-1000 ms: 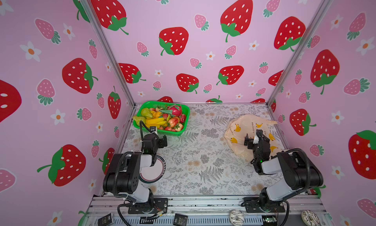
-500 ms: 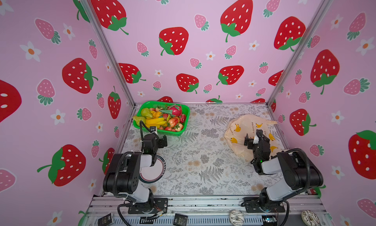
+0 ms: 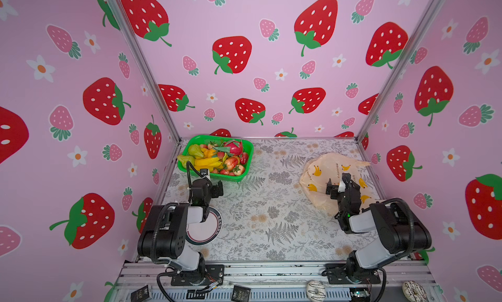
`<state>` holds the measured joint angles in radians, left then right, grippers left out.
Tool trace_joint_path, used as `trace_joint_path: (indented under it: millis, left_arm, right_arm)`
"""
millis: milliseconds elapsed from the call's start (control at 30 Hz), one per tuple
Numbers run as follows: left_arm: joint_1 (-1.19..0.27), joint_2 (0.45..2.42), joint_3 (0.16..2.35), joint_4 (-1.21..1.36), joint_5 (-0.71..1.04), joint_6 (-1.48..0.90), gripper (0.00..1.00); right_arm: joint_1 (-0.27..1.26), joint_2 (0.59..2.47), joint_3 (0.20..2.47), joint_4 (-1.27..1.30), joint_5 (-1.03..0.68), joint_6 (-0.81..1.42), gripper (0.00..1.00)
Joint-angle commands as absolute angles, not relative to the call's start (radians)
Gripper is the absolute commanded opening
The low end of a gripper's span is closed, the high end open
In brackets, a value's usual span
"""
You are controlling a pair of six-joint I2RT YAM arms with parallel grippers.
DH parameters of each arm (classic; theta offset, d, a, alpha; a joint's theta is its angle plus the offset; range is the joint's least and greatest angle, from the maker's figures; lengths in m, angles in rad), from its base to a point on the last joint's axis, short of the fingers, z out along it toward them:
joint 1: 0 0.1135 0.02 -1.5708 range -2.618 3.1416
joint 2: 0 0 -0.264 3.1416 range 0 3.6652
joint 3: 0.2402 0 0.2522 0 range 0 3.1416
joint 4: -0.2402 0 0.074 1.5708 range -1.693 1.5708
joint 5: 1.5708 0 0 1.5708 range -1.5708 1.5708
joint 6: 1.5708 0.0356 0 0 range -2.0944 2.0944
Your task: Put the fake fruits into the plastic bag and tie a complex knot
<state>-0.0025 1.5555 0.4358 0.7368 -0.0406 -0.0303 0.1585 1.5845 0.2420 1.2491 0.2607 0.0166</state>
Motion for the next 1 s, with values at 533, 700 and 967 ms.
trace_joint_path:
  millis: [533, 700, 967]
  left_arm:
    - [0.003, 1.148, 0.577, 0.162, -0.390, -0.365, 0.99]
    - [0.002, 0.991, 0.605, 0.073, -0.155, -0.536, 1.00]
    - [-0.183, 0.983, 0.706, 0.035, 0.097, -0.641, 1.00]
  right_arm:
    - [0.164, 1.161, 0.212, 1.020, 0.562, 0.236, 1.00]
    - [0.168, 0.996, 0.367, 0.640, 0.415, 0.363, 0.92]
    - [0.270, 1.281, 0.690, 0.316, 0.288, 0.319, 0.95]
